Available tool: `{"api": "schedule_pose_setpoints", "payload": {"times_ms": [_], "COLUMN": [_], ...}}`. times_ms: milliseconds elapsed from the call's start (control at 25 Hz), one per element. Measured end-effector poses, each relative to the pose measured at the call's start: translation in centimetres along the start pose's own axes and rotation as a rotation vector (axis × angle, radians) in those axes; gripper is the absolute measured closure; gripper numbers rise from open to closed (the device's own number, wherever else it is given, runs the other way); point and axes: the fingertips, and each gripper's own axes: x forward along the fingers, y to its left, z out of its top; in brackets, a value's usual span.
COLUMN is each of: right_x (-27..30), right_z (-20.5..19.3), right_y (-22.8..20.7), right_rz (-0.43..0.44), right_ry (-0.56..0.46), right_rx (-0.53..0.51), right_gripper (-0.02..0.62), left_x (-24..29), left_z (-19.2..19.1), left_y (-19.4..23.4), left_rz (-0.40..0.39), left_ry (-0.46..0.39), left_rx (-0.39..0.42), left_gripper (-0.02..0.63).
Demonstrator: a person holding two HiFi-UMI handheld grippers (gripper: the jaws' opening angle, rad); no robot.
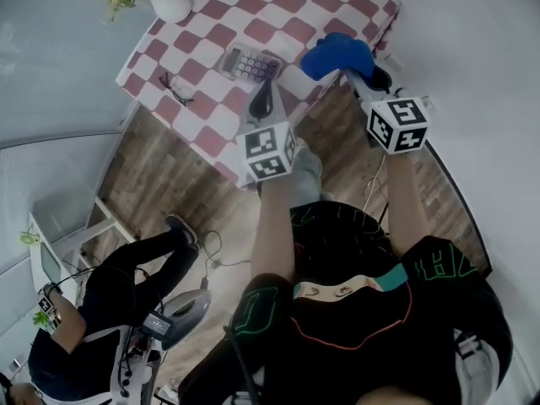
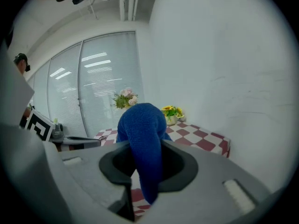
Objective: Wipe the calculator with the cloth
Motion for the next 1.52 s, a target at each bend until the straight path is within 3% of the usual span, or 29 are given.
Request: {"api": "schedule_pose_setpoints", "payload": {"times_ms": [360, 760, 1080, 1240, 1520], "right_x": [10.4, 18.1, 23.0, 24.3, 24.5], "right_z": [2.1, 2.6, 2.6, 0.6, -4.3], "right_y": [4.0, 10.4, 16.4, 19.4, 21.7], "right_rz": [0.19, 0.41, 0.655, 0.788, 0.934], "right_ry": [0.066, 0.131, 0.129, 0.133, 0.153], "right_rx": [-0.1, -0.267, -0.515, -0.673, -0.953], "right_gripper": [0.492, 0.492, 0.492, 0.492, 0.492], "left_x": [3.1, 2.3, -0.5, -1.4, -2.2], "left_z": [0.0, -0.4, -1.8, -2.8, -4.9], "left_y": [7.4, 13.6, 16.0, 15.9, 15.0], "left_rz": [0.155, 0.34, 0.547, 0.633, 0.737], "left_ry": [0.003, -0.036, -0.029, -0.03, -0.03], "left_rx": [-0.093, -0.184, -0.267, -0.312, -0.388], "left_gripper": [0.596, 0.595, 0.595, 0.596, 0.595]}}
